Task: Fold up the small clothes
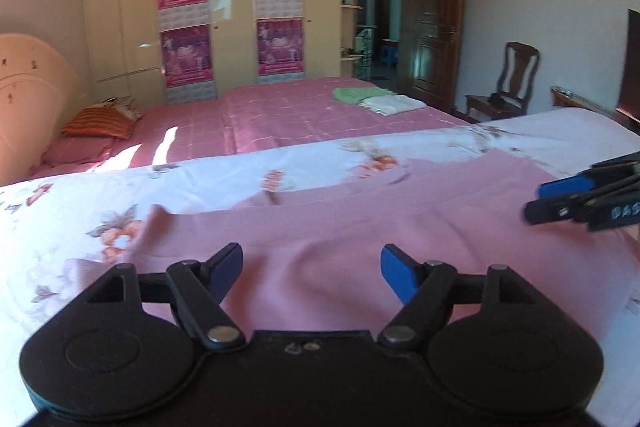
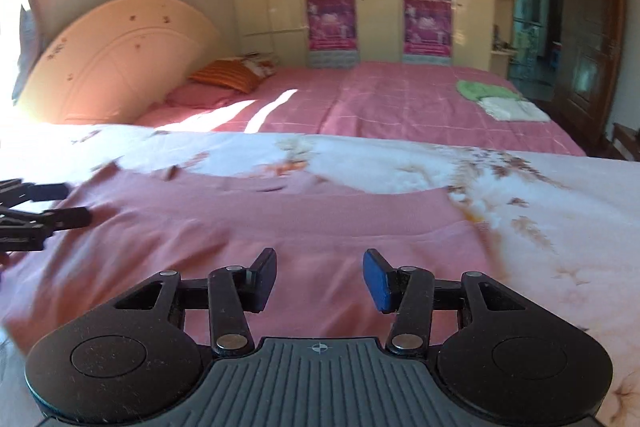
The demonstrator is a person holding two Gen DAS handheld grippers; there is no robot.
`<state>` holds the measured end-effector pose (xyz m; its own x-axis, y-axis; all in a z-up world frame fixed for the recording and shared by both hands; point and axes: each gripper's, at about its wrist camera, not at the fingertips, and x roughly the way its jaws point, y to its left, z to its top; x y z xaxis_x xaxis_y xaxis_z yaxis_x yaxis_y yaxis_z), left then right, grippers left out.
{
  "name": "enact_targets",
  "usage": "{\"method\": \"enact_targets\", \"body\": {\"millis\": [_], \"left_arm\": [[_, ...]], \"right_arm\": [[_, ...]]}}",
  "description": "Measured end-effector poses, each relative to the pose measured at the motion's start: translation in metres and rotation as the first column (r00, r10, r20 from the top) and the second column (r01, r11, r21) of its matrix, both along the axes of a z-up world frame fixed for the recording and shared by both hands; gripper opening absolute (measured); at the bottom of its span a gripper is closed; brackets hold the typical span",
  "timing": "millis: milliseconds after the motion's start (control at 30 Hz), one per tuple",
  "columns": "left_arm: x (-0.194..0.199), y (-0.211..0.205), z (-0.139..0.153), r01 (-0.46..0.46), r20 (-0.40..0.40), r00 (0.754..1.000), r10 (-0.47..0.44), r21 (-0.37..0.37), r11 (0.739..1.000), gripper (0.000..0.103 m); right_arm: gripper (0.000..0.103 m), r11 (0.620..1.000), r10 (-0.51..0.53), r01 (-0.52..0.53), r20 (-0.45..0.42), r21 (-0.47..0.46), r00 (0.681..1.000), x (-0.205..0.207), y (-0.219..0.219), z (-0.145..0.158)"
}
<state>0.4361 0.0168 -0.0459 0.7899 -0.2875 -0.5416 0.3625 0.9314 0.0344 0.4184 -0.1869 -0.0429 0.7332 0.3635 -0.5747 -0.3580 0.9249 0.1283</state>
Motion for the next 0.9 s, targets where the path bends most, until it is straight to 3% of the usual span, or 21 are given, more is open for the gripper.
{"method": "enact_targets", "body": {"millis": [67, 167, 200, 300, 367, 433, 500, 600, 767, 900], "left_arm": [[-0.01, -0.028, -0.009, 0.038, -0.015, 0.999, -0.038, 0.027, 0.999, 0.076], [-0.011, -0.041, -0.035, 0.037, -0.105, 0.994, -0.033, 0.031, 0.999, 0.076], [-0.015, -0.037, -0.038, 0.033, -0.087, 0.996, -0.031, 0.029, 0.999, 0.077], [-0.026, -0.017, -0.026, -0.002, -0.074, 0.997, 0.001, -0.02, 1.0, 0.076], [-0.033, -0.002, -0.026, -0.051, -0.07, 0.996, 0.051, 0.005, 0.999, 0.076], [-0.039, 0.022, -0.033, -0.104, -0.093, 0.99, 0.104, 0.011, 0.995, 0.078], [-0.05, 0.054, -0.039, -0.153, -0.121, 0.982, 0.147, -0.036, 0.988, 0.079], [-0.071, 0.089, -0.04, -0.211, -0.118, 0.972, 0.204, -0.052, 0.976, 0.078], [-0.094, 0.071, -0.02, -0.215, -0.038, 0.975, 0.218, 0.084, 0.973, 0.074], [-0.109, 0.027, -0.001, -0.129, 0.028, 0.991, 0.13, -0.021, 0.991, 0.076]], "right_arm": [[0.049, 0.998, 0.054, -0.054, -0.014, -0.024, 0.998, -0.011, 0.021, -0.011], [0.049, 0.992, 0.051, -0.054, -0.028, -0.115, 0.998, -0.014, 0.039, -0.035], [0.049, 0.991, 0.05, -0.052, -0.021, -0.12, 0.999, -0.016, 0.04, -0.036], [0.049, 0.994, 0.026, -0.029, -0.026, -0.103, 0.999, -0.02, 0.034, -0.022], [0.049, 0.992, 0.027, -0.027, -0.005, -0.123, 1.0, -0.029, 0.029, -0.017], [0.049, 0.984, -0.001, -0.005, -0.035, -0.177, 0.999, -0.038, 0.016, -0.027], [0.049, 0.98, -0.058, 0.046, -0.058, -0.195, 0.997, -0.052, -0.006, -0.037], [0.049, 0.979, -0.136, 0.125, -0.064, -0.16, 0.989, -0.075, -0.045, -0.044], [0.049, 0.967, -0.255, 0.252, -0.091, -0.047, 0.963, -0.099, -0.079, -0.037], [0.049, 0.967, -0.256, 0.256, 0.0, 0.004, 0.967, -0.114, -0.06, -0.014]]}}
